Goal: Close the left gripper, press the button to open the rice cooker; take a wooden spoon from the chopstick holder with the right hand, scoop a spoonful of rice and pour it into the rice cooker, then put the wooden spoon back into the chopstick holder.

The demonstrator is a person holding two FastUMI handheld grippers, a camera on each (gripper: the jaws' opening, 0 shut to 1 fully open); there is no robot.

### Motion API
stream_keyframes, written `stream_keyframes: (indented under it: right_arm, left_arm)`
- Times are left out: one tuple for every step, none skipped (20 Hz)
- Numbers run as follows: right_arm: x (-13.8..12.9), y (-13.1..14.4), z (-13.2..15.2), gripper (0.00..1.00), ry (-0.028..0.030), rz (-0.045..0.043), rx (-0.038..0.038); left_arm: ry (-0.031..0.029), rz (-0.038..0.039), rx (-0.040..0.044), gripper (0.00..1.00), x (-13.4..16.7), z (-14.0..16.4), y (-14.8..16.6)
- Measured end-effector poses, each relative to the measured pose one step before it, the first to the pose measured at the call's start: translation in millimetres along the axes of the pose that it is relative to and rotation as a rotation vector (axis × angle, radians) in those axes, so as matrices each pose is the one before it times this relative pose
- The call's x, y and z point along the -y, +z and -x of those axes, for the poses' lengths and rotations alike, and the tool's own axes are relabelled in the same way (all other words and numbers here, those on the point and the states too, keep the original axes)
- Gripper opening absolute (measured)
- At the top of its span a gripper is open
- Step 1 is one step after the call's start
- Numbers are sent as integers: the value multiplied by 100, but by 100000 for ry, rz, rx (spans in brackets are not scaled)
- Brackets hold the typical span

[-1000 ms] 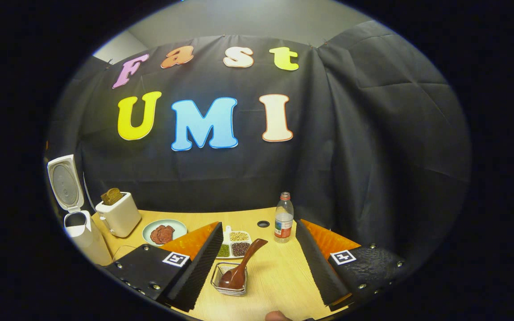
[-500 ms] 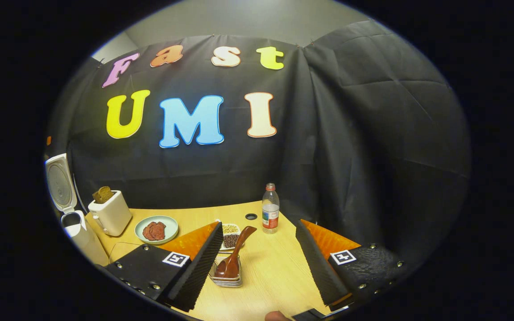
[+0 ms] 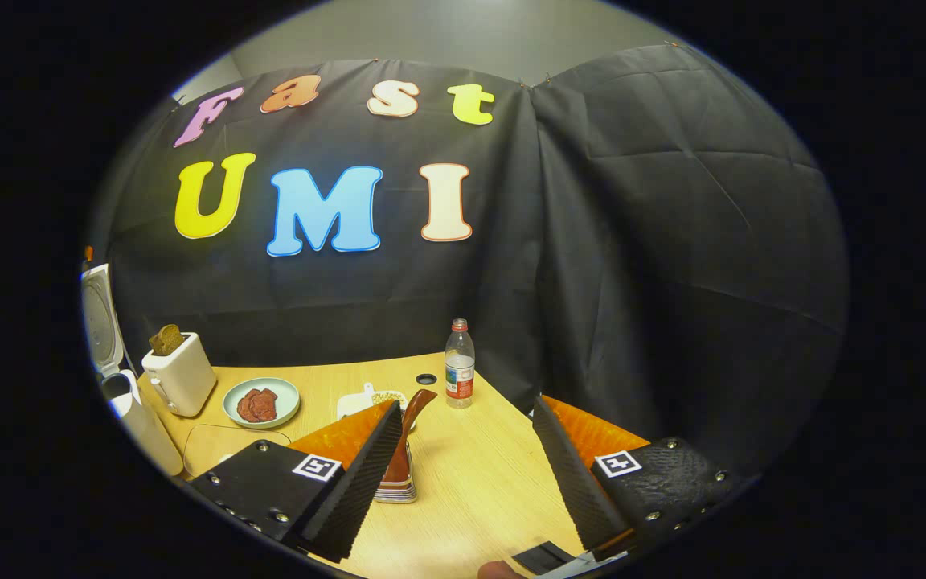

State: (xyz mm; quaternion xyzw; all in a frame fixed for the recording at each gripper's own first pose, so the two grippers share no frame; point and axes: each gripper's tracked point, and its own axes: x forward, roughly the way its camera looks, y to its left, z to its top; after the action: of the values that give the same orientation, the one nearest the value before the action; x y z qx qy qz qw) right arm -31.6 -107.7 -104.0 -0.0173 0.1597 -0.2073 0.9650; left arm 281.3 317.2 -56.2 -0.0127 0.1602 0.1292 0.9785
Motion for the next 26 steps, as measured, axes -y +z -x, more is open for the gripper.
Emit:
stream_keyframes:
  right_arm:
    - [67,21,-9,99,-133,457,173]
    - [-75,105,-21,99,277,170,-18]
    - [-210,31,-71,99,540,-130,-51]
    - [-205,174,-38,99,843,-138,-2]
    - [-195,86,-95,99,839,116,261]
    - [-88,203,-54,99,803,458,479]
    - [-90,146,-198,99,919,495,499]
    - [-207,203,-176,99,1155,528,242]
    - [-215,141,-262,99,1358,191,150]
    - [-271,260,-148,99,1827,-146,201]
    - [-269,269,-233,99,1714,-410,552]
    - [-172,325,-245,99,1637,-331,610]
    - [-89,186,-336,99,1264,-72,724]
    - [-251,154,-290,99,1597,58,524]
    - [-219,26,-328,99,1971,304,75]
    - [-260,30,-281,99,1669,544,93]
    - [-132,52,-337,99,1201,732,252]
    - [-52,166,-308,99,1048,540,518]
    - [-121,143,-282,99,1407,220,407]
    - [-210,30,-341,99,1512,89,54]
    - [-87,-2,-410,99,1330,80,-8]
    - [-9,27,-337,99,1124,125,-212]
    - [-58,46,-424,99,1082,-144,-23]
    - [-148,215,-330,99,1267,-350,19]
    - [-84,158,-405,99,1043,-448,358]
    - [-89,77,-321,99,1018,-236,175]
  left_arm:
    - [204,724,-1676,98,-84,-204,-523]
    - [-249,1636,-1882,97,-18,-166,-649]
    - [853,668,-599,98,-102,94,-222]
    - [-444,-21,1464,97,173,90,205]
    - [-229,299,-751,95,305,163,-156]
    - [-176,-368,-8,92,172,190,-50]
    - [115,-389,-15,95,162,452,-225]
    - [131,-79,597,97,113,396,-59]
    - [266,-402,459,97,221,569,-241]
    - [177,-535,929,97,188,668,-113]
    - [41,-519,403,97,258,717,-151]
    - [13,-95,348,95,320,667,-321]
    - [-172,530,-339,97,269,906,-241]
    - [-209,392,-664,97,398,786,-400]
    - [-161,288,-597,99,358,760,-498]
    - [-140,295,-771,97,361,845,-455]
    - [-291,115,-612,95,398,799,-471]
    - [-447,286,-591,95,422,744,-537]
    - [-602,297,-521,97,382,815,-788]
    - [-523,201,-615,97,420,896,-731]
    - [-514,283,-833,97,368,698,-733]
    - [-352,463,-1030,97,379,861,-813]
    - [-279,423,-1189,96,309,701,-1066]
    - [-241,284,-1353,96,341,686,-966]
    - [-234,413,-1164,97,211,414,-778]
    - [-219,511,-1304,97,432,303,-755]
